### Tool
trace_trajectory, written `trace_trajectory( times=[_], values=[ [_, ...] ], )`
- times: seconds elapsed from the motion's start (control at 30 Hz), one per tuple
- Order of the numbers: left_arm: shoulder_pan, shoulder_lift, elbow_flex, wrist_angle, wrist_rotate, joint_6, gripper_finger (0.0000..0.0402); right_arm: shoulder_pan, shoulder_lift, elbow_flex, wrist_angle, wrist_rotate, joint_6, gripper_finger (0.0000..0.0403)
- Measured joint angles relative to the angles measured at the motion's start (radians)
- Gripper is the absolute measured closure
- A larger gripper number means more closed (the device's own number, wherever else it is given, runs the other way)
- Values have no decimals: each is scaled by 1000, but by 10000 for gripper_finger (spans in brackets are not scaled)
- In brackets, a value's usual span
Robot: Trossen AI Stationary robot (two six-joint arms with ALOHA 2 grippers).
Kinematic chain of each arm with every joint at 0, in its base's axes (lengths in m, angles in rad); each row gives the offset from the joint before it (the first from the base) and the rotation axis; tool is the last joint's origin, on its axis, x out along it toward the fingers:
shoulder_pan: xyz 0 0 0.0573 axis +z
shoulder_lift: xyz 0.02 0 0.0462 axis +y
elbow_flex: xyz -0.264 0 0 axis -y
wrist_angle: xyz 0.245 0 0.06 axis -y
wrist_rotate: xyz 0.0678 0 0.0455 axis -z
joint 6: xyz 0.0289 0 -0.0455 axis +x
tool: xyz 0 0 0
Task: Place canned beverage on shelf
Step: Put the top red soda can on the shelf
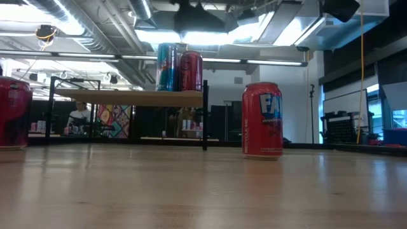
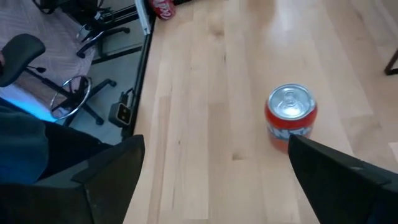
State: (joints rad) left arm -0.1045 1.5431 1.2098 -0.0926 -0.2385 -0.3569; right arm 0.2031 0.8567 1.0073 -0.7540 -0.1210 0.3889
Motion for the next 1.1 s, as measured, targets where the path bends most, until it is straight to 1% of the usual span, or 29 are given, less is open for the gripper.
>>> trace_trajectory(
  times=[0.13,0.23,0.3,0.4,0.47,0.67,0.87,1.1],
  values=[
    [2,36,0,9,-12,0,26,0,0,0,-1,33,-1,20],
    [-2,42,0,12,-34,-5,13,0,1,0,-2,35,-1,20],
    [-5,42,0,25,-34,-7,11,0,1,0,-2,43,-1,20],
    [-14,63,0,85,-100,-12,11,0,1,0,-3,67,-2,20],
    [-13,89,0,107,-115,-25,11,0,1,0,-4,88,-4,20],
    [5,213,0,206,-64,-27,11,-1,1,0,-6,120,-13,20],
    [9,307,31,232,-66,-13,11,0,1,0,-7,120,-24,20],
    [16,382,41,272,-71,23,11,-1,1,0,-14,120,-24,20]
  ],
)
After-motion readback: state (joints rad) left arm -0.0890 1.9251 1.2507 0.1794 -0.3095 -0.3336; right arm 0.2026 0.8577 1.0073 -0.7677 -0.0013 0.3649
